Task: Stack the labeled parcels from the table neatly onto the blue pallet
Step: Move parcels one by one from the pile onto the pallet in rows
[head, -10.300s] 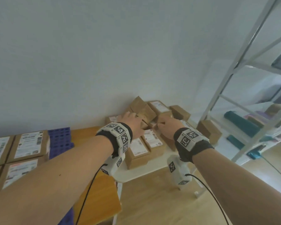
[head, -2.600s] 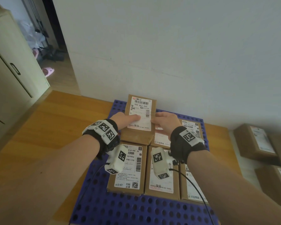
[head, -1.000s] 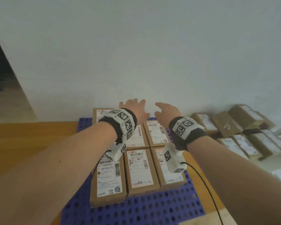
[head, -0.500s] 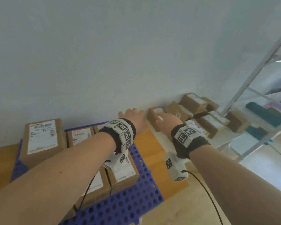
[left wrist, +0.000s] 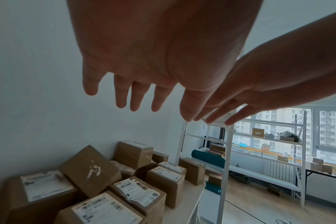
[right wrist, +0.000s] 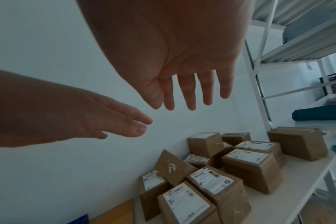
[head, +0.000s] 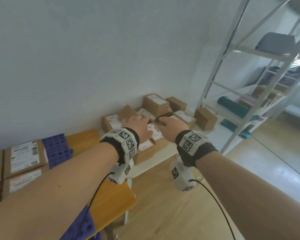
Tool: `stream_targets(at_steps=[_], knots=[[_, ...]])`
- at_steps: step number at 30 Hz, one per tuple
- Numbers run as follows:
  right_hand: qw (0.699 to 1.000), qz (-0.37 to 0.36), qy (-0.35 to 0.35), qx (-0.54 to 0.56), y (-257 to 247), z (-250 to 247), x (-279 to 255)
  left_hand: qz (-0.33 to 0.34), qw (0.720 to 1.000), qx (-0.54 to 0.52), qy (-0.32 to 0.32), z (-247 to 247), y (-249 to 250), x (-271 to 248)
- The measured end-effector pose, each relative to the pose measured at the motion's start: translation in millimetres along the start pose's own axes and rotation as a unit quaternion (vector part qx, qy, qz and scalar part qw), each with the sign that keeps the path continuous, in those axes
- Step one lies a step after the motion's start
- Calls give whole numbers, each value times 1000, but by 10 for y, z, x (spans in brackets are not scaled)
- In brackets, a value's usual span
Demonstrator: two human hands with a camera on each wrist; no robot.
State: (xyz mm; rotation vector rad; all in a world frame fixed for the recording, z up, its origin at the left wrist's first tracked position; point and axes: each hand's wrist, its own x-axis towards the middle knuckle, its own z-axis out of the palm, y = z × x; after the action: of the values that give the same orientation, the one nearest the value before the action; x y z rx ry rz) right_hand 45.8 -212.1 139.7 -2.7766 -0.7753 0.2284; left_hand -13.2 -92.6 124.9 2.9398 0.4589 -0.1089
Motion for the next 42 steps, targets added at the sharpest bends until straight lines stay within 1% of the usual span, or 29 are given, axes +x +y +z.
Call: stream_targets(at_steps=[4, 8, 12, 15, 19, 23, 25, 29, 34, 38, 42], knots=[[1000, -4, -15, 5, 416, -48, 265, -9, 1000, 13, -8, 63, 315, 329], [1000, 2, -25, 14, 668, -71, 676, -10, 1000, 23, -1, 67, 457, 756], [999, 5, -35, 19, 866, -62, 1166, -10, 1000, 10, -12, 134, 464, 1348], [998, 6, -55, 14, 979, -105, 1628, -29, 1000, -1, -12, 175, 422, 1869], [997, 5, -77, -10, 1022, -216, 2231, -64, 997, -27, -19, 108, 353, 2481], [996, 4, -82, -40, 1050, -247, 2779, -68, 997, -29, -7, 69, 257, 2993], [993, -3, -104, -55, 1070, -238, 2951, -76, 997, -30, -9, 98, 227, 3165], [991, -5, -113, -70, 1168, -187, 3346, -97, 995, -28, -16, 160, 193, 3490], [989, -39, -126, -69, 1247, -104, 3903, -122, 992, -21, -16, 226, 191, 3854], [984, -67, -147, -73, 1371, -17, 4327, -163, 986, -21, -33, 279, 161, 4119], [979, -111, -163, -43, 1511, 49, 4729, -204, 977, -37, -45, 336, 128, 4411]])
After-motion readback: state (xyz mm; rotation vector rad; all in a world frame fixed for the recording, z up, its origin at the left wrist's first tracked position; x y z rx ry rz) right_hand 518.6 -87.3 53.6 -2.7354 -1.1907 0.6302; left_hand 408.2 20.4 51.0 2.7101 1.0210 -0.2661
